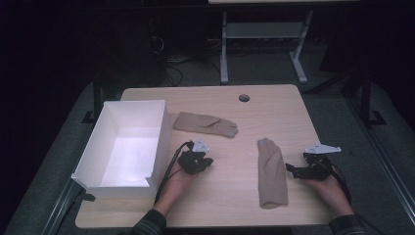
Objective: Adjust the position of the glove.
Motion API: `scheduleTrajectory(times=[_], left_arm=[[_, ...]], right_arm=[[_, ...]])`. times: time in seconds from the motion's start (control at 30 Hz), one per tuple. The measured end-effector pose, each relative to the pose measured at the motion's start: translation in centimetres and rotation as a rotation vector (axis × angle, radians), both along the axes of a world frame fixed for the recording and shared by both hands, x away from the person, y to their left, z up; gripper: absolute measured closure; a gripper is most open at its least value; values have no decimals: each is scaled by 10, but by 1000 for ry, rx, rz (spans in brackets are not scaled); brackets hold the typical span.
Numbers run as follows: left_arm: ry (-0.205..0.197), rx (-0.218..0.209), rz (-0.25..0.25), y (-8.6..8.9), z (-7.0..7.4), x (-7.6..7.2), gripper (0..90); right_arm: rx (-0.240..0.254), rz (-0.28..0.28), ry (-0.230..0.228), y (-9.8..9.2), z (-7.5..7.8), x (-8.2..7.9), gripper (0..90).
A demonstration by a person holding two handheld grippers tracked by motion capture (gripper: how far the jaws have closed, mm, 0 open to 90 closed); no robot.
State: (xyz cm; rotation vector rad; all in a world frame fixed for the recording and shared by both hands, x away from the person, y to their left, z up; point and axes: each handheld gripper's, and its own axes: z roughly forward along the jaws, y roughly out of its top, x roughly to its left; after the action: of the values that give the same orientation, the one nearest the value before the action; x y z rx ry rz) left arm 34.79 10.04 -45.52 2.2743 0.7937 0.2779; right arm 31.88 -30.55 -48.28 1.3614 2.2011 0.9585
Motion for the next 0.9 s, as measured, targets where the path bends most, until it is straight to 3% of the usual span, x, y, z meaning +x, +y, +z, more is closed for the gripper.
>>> scheduleTrajectory(times=[0.1, 0.33, 0.5, 0.7, 0.9], left_arm=[[-3, -23, 12, -5, 5, 10, 895], [-73, -22, 13, -20, 11, 43, 895], [-75, -53, 22, -33, 12, 65, 895], [-108, -38, 3, -54, 12, 88, 895], [-100, -10, -16, -69, 2, 103, 895]], right_arm=[[0, 0, 0, 0, 0, 0, 133], [1, 11, 0, 0, 0, 1, 133], [1, 14, 0, 0, 0, 1, 133], [-1, 17, -7, 0, 0, 2, 133], [0, 19, -6, 0, 0, 2, 133]])
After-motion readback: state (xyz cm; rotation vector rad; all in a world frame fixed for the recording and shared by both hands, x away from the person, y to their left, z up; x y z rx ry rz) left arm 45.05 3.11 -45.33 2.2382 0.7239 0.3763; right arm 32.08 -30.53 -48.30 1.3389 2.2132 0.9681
